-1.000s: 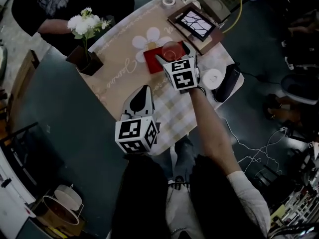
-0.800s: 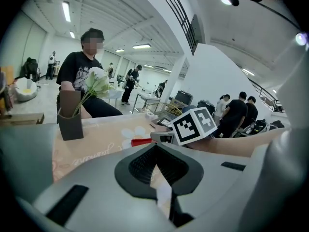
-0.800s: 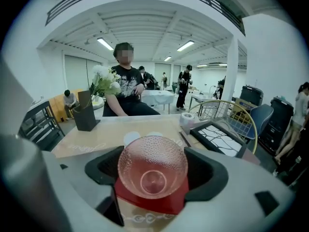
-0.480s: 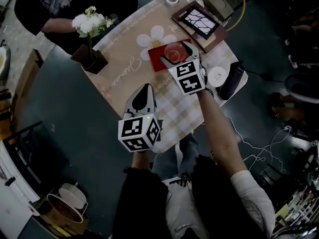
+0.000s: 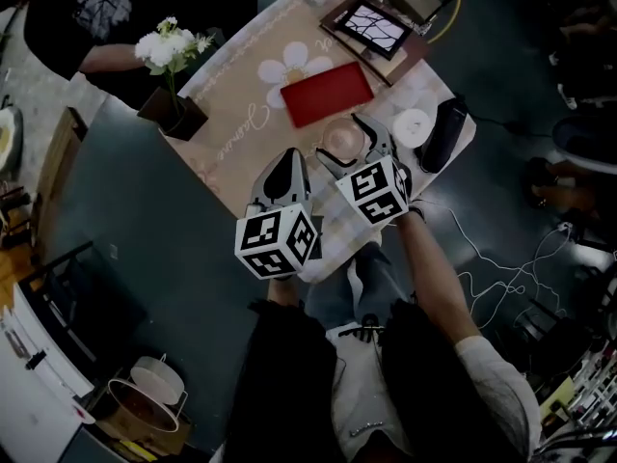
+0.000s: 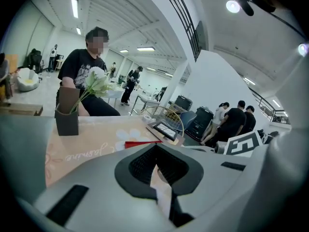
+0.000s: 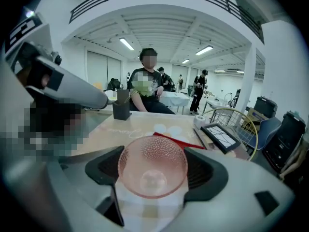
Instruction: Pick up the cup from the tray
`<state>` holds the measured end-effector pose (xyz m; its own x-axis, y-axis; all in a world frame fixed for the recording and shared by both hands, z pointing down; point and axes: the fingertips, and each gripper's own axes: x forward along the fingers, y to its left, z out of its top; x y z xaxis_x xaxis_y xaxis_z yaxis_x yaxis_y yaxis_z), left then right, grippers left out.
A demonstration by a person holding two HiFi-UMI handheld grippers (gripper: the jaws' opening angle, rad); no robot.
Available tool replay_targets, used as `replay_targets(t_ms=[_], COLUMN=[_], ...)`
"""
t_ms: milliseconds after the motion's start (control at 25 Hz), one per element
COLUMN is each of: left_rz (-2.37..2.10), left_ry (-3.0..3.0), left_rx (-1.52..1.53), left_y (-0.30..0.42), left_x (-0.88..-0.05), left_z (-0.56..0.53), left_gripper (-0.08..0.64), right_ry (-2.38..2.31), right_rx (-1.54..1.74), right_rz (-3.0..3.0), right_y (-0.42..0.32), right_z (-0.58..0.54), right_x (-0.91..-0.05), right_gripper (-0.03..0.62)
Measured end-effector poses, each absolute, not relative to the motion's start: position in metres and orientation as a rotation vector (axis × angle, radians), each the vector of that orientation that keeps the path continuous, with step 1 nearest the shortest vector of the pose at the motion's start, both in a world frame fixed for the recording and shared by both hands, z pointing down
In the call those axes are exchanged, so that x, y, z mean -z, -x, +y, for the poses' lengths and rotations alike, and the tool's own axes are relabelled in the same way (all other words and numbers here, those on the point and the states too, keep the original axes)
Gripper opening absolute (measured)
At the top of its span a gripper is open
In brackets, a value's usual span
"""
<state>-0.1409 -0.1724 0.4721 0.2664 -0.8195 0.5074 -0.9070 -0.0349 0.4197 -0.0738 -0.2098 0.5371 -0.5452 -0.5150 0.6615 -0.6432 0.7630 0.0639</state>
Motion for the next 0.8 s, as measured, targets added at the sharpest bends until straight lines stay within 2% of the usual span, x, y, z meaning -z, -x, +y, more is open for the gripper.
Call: replay_targets(t_ms=[800], left_rz=[-1.537], left_ry=[-1.878], left_rx=[-0.214], left_y=[0.119], left_x=[-0.477], left_z=[-0.152], left_gripper=[0.006], right_ry=[-0.860], right_rx=[-0.335], right_rz=[-2.234], right_y=[0.048], right_z=[-0.166], right_x=[-0.579], right_gripper=[0.393])
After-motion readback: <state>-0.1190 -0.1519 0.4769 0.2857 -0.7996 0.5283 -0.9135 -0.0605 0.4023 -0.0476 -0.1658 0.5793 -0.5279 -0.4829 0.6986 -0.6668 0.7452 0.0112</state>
